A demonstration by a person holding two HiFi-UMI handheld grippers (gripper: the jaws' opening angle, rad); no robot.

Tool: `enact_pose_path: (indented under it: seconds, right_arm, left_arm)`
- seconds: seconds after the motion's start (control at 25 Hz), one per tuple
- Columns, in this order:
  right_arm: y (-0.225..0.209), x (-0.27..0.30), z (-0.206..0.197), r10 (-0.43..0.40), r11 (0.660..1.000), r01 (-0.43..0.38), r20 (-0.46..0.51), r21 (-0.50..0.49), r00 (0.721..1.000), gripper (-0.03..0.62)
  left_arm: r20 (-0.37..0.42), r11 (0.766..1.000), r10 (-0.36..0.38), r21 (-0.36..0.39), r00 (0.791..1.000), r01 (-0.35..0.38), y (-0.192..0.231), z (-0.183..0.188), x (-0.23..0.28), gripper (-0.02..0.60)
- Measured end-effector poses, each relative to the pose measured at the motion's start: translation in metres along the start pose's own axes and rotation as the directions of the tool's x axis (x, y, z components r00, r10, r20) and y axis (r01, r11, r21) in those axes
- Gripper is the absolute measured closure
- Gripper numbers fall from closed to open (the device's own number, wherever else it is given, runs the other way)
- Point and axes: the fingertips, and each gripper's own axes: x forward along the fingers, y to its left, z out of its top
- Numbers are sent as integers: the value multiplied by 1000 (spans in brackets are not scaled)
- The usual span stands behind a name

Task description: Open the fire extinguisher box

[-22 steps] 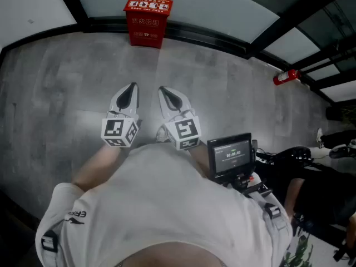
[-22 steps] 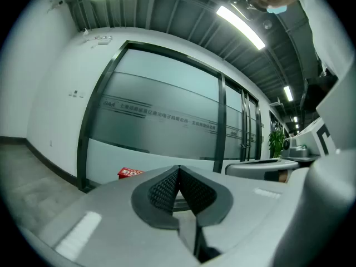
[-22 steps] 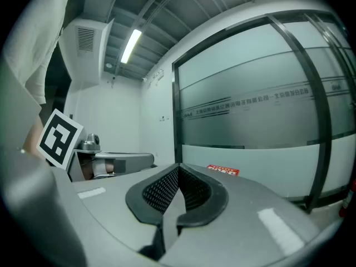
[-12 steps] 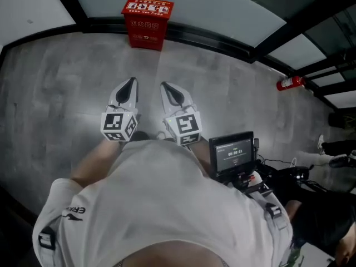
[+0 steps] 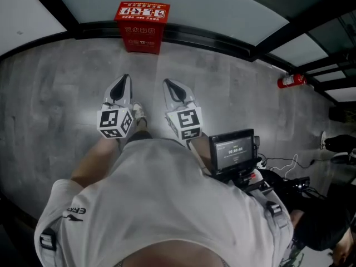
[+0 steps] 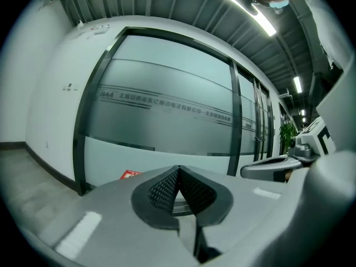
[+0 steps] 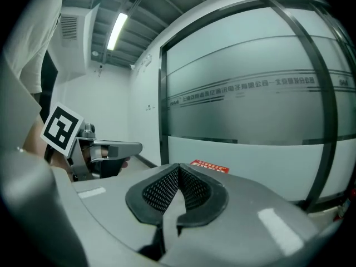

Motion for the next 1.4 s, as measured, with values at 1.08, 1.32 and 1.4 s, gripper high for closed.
enact_pose_path:
  seconds: [1.08, 1.32, 1.4]
  right_arm:
    - [-79, 303, 58, -109, 991, 98, -125, -92, 986, 580]
    - [-118, 351, 57, -53, 990, 33, -147, -134, 988, 580]
    - [-135, 371, 57, -30, 988, 5, -158, -158, 987, 580]
  left_arm:
    - [-97, 996, -68, 49, 993, 73, 207, 28, 246, 580]
    - [-146, 995, 4, 97, 989, 11, 233, 13, 301, 580]
    - [-172, 993, 37, 113, 984, -17, 244, 7, 323, 580]
